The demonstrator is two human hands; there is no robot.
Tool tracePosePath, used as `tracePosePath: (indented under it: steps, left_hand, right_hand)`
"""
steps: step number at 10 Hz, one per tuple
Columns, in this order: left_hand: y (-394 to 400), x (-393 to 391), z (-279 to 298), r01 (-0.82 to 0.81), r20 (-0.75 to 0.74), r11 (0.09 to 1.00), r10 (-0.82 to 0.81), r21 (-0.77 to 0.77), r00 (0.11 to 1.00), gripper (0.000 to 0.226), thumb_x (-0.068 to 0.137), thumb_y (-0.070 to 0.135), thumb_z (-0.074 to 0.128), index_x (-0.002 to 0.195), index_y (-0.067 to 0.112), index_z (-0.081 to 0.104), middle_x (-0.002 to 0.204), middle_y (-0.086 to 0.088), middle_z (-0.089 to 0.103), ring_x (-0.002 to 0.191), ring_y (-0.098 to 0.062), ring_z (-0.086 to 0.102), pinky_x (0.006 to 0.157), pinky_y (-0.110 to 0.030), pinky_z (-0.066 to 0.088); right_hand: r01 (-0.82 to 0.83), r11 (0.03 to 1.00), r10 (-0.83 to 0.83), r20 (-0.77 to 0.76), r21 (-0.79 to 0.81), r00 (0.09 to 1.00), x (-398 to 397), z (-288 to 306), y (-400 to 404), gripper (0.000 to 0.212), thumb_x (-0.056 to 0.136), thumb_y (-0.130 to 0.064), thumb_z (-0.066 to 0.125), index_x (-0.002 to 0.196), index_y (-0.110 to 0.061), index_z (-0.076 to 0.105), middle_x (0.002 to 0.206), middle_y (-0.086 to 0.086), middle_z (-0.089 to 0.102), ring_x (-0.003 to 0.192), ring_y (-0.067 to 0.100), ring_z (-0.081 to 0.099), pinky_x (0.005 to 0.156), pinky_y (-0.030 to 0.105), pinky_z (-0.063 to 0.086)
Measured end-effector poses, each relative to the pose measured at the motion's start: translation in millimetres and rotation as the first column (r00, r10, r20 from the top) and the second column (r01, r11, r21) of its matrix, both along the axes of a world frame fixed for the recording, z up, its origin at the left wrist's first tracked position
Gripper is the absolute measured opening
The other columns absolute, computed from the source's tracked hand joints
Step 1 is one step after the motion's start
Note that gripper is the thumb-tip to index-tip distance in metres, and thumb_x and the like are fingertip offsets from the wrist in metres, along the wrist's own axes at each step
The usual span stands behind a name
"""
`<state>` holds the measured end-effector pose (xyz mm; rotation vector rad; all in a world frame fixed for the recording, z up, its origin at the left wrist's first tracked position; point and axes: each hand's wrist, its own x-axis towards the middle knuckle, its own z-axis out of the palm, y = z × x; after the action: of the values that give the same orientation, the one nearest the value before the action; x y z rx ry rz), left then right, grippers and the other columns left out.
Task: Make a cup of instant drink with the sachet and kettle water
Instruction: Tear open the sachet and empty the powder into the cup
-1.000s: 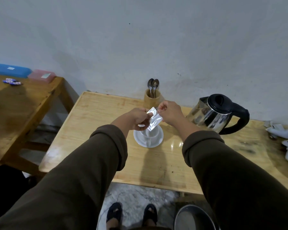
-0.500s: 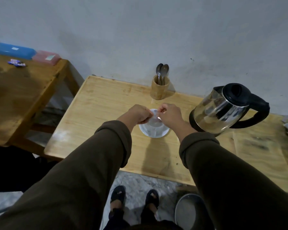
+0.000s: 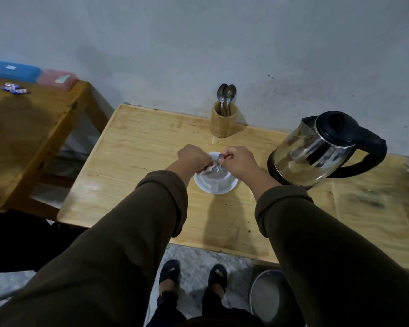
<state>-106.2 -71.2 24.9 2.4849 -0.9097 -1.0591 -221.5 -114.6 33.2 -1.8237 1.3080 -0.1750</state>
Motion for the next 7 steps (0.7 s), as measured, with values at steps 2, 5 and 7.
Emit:
tracePosePath:
  steps: [2,5,7]
  left_hand:
    - [-8,-2,-1,0.064,0.141,0.996,-0.073,0.068,0.987,0.025,0.08,0.02,0.061,0.1,0.012,0.074,0.06,0.002,0.056,0.052,-0.014,0.051,0.068,-0.023,0.052]
    - [-15,0,-3,-0.07,0.008,0.995,0.069,0.075,0.998,0.031,0.082,0.026,0.061,0.057,0.016,0.046,0.074,0.005,0.064,0.066,-0.012,0.059,0.067,-0.019,0.045]
    - [-15,-7,-6,-0.231,-0.183,0.973,0.229,0.011,0.956,0.028,0.085,0.019,0.063,0.061,0.012,0.05,0.097,0.0,0.076,0.099,-0.013,0.071,0.093,-0.026,0.053]
  right_hand:
    - [-0.042,0.999,0.042,-0.016,-0.013,0.999,-8,-1,-1,0.016,0.085,-0.001,0.058,0.094,-0.003,0.071,0.089,0.006,0.064,0.087,0.016,0.052,0.076,0.023,0.038]
    - [-0.077,0.997,0.077,0.063,0.0,0.995,-15,-2,1,0.02,0.079,0.002,0.06,0.087,-0.017,0.063,0.089,0.014,0.069,0.09,0.027,0.065,0.077,0.031,0.05]
    - [-0.225,0.974,0.226,0.002,-0.028,0.974,-16,0,7,0.038,0.07,-0.008,0.077,0.103,-0.016,0.061,0.082,0.003,0.058,0.076,0.016,0.057,0.072,0.026,0.048]
